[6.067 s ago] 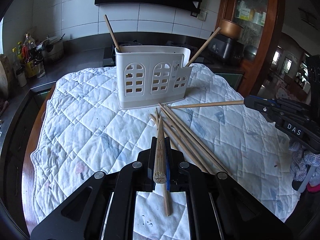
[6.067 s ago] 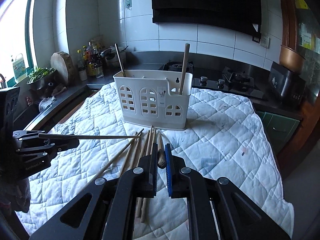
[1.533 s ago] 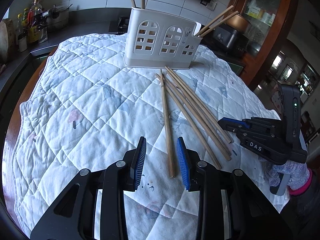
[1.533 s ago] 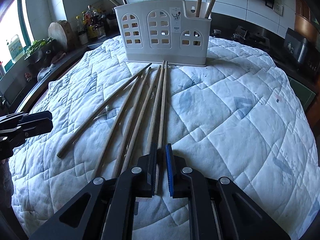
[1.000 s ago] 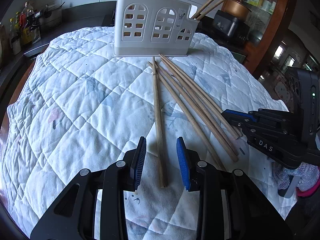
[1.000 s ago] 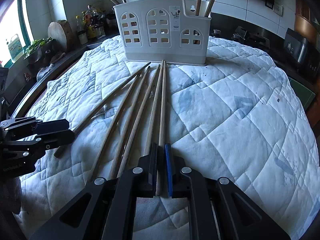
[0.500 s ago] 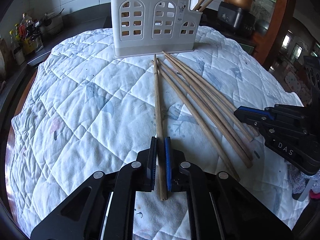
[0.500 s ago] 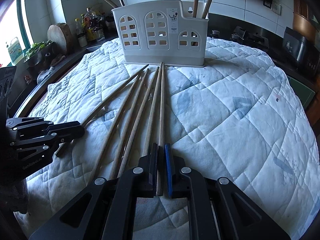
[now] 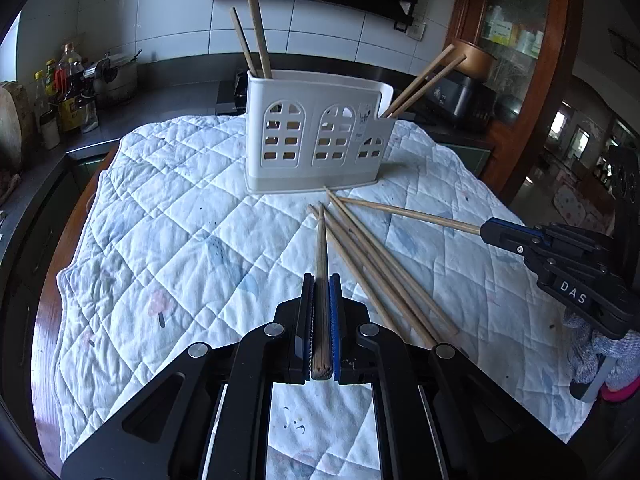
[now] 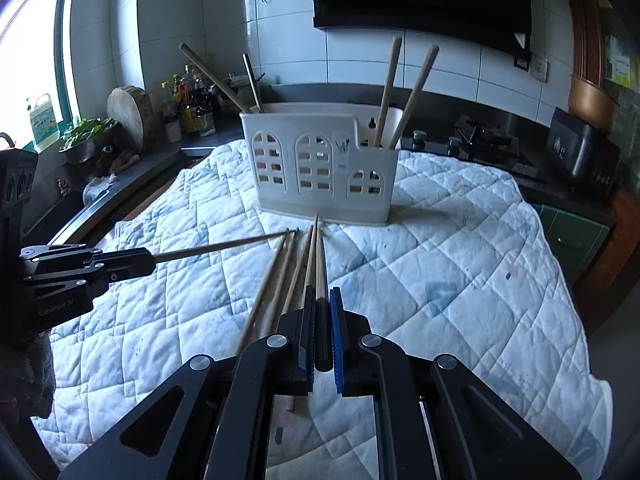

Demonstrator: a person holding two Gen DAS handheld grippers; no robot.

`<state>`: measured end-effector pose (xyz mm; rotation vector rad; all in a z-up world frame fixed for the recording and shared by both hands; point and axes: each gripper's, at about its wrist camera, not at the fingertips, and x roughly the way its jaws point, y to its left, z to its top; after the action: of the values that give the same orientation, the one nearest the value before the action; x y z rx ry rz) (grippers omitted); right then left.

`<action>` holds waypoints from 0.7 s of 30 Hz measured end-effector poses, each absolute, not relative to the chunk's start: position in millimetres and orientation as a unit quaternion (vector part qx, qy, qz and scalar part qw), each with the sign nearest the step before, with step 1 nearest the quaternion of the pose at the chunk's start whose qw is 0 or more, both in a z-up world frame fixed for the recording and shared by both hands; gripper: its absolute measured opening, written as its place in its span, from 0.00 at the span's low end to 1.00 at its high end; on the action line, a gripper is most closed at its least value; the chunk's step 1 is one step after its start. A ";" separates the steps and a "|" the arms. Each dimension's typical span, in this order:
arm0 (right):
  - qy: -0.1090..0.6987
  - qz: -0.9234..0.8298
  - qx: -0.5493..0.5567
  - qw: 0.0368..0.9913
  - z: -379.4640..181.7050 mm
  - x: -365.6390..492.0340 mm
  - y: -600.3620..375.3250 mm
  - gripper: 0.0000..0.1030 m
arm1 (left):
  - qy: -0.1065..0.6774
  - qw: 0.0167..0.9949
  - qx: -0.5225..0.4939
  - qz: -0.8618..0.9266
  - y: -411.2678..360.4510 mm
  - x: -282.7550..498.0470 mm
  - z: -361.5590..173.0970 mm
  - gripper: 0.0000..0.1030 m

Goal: Organize utensils
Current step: 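Lift the chopsticks and carry them over the holder with both tools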

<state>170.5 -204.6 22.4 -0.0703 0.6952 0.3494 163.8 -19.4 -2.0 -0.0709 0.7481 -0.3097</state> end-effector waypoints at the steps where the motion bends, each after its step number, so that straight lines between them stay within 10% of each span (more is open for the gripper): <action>1: 0.333 0.171 -0.037 0.926 29.5 171.5 -203.7 0.07 | 0.360 0.920 -0.035 -0.152 -18.3 164.7 2.0 0.06; 21: 0.266 0.181 -0.057 0.945 182.3 232.2 -206.0 0.07 | 0.342 0.922 -0.029 -0.178 -10.5 216.1 75.1 0.06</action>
<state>232.2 -206.0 182.3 -0.1155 0.5414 0.3692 216.1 -10.5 75.1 -0.0598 0.7019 -0.3661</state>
